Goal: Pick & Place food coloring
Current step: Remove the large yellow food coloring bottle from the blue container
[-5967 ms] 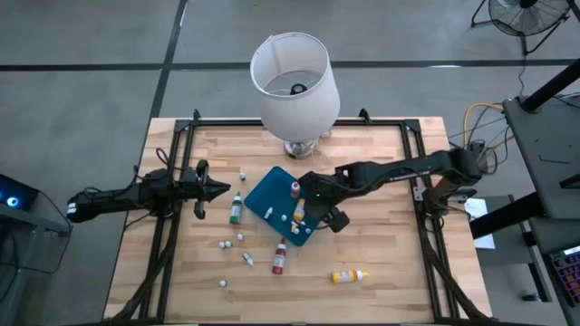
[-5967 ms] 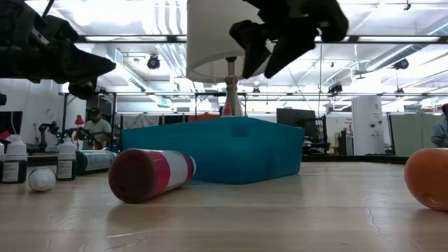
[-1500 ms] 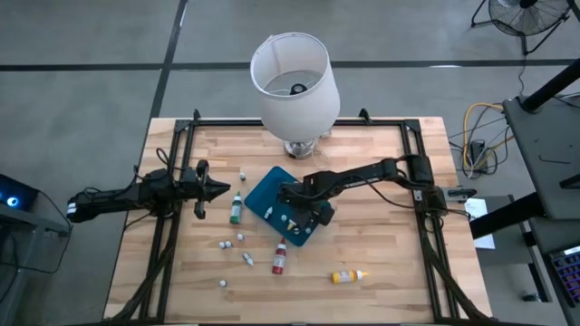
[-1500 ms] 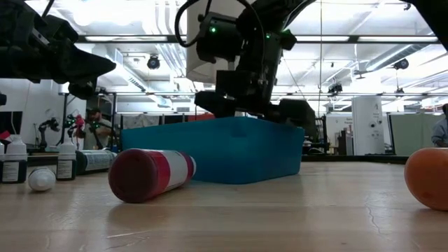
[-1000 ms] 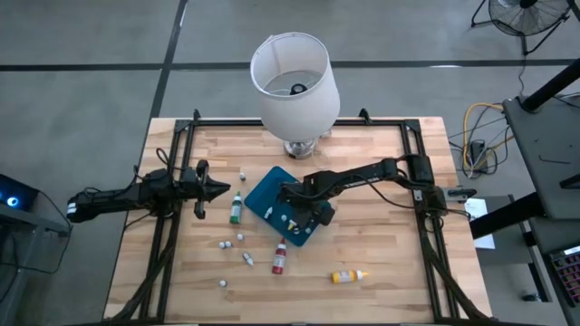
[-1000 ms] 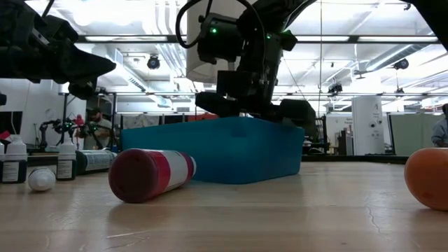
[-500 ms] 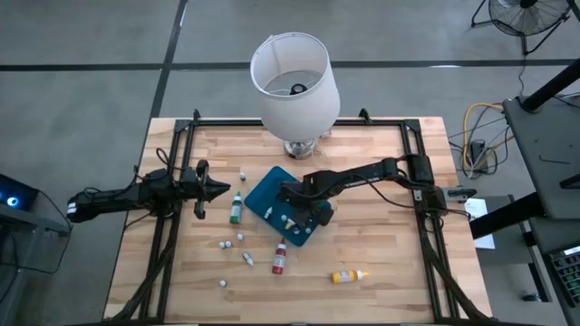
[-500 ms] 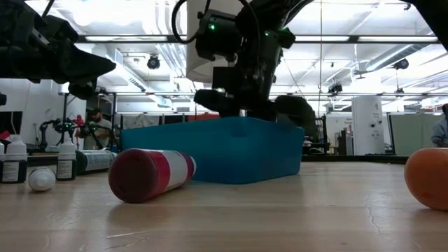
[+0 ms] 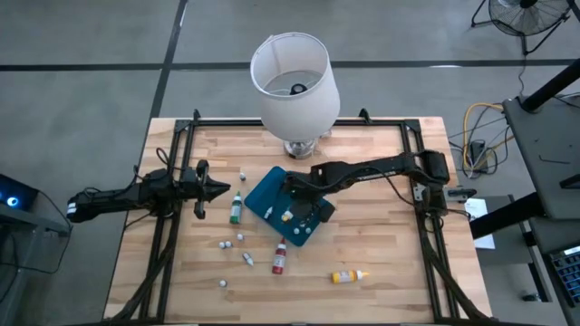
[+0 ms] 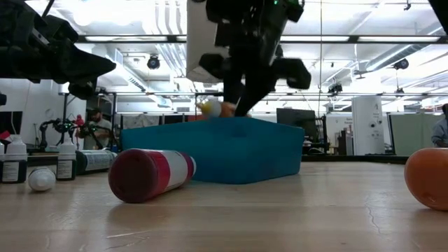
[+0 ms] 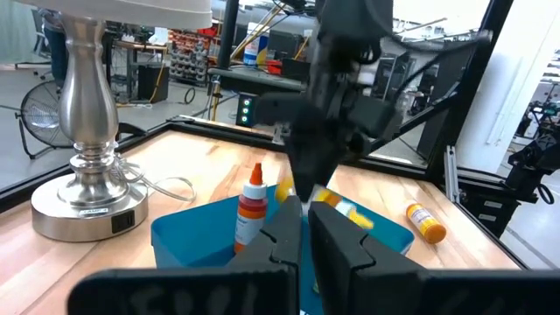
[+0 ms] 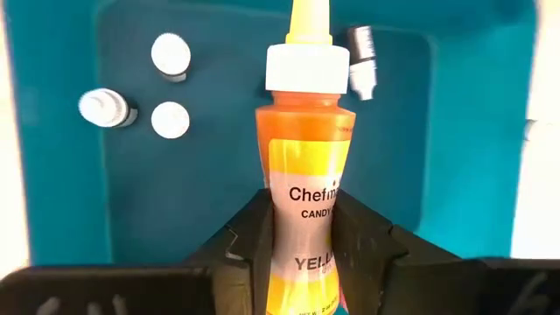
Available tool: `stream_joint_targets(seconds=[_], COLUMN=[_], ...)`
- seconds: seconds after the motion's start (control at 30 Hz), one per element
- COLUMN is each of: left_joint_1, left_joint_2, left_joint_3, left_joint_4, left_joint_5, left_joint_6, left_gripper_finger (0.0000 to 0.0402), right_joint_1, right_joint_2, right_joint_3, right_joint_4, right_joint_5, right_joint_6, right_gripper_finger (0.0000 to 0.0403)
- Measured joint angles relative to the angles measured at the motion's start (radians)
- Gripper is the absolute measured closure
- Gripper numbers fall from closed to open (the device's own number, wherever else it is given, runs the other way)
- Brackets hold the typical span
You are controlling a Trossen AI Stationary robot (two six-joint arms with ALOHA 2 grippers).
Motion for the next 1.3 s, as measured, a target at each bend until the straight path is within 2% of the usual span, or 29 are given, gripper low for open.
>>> stream_joint_targets(seconds=[0.43,0.6,0.7,1.0,1.3], left_joint_1=[0.000,0.000,0.000,0.000,0.000], left_joint_2=[0.000,0.000,0.000,0.000,0.000], left_joint_3=[0.000,0.000,0.000,0.000,0.000], left_joint_4=[0.000,0.001,0.001,0.001,0.001], left_joint_5=[0.000,0.000,0.000,0.000,0.000], left_joint_6=[0.000,0.000,0.000,0.000,0.000], left_gripper_finger=[0.0402,0.0402,0.0402,0.0402,0.0402], right_joint_1=[-0.027,-0.054,-0.070,-0.088,-0.123], right_joint_2=[-0.229,-0.330,-0.404,-0.653,-0.881], right_joint_3=[-0.013,-0.067,-0.143,-0.470,-0.729], right_joint_4=[-0.024,-0.019,0.010,0.242,0.324], right_joint_5=[-0.001,-0.001,-0.001,-0.001,0.089], right_joint_6=[0.242,0.359,0.414,0.630,0.834], right_gripper_finger=[0.0314,0.0314,0.0314,0.0314,0.0314])
